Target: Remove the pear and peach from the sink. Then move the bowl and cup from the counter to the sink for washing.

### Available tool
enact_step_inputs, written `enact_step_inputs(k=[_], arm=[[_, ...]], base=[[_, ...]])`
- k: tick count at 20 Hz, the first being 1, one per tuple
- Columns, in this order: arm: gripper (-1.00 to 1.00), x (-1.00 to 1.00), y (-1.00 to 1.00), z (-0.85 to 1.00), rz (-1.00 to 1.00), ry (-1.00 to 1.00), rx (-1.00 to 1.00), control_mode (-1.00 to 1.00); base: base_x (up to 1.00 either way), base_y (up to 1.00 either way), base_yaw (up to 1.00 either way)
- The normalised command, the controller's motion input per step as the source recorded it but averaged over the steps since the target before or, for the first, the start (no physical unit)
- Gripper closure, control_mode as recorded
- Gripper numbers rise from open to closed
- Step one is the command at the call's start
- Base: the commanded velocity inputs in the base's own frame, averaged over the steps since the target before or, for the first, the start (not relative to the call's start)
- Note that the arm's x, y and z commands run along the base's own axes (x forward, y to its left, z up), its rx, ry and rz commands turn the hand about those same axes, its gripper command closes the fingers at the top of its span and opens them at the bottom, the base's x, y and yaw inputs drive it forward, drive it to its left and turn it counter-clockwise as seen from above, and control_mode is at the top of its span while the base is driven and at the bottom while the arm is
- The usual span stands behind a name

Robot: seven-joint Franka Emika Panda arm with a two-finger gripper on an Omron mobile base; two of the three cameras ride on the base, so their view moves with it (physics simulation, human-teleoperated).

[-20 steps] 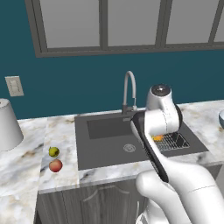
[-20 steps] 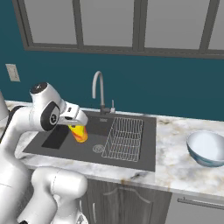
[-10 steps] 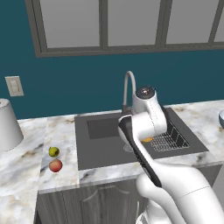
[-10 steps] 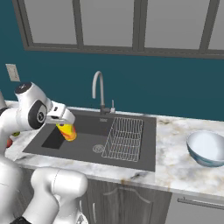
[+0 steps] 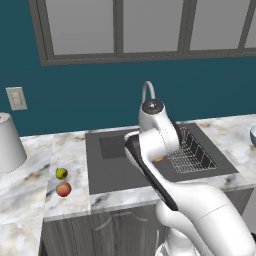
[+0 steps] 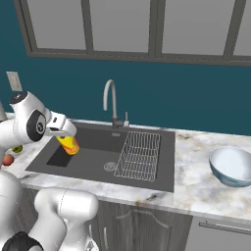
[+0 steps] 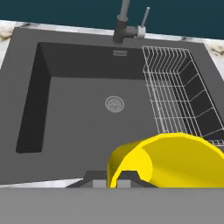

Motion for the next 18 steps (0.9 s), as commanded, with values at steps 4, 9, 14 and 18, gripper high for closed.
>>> enact_step_inputs(k=[4,9,14,18], arm=[[1.00,0.29,0.17,0.00,0.06,0.00,0.00,-1.00],[1.00,0.29,0.12,0.00,0.07,0.00,0.00,-1.00],[1.00,0.21,0.09,-0.04,0.08,0.00,0.00,-1.00],[1.00,0.12,0.04,-0.08,0.12,0.00,0.00,-1.00]], base=[[0.00,0.00,0.00],[0.00,0.00,0.00],[0.00,0.00,0.00],[0.00,0.00,0.00]])
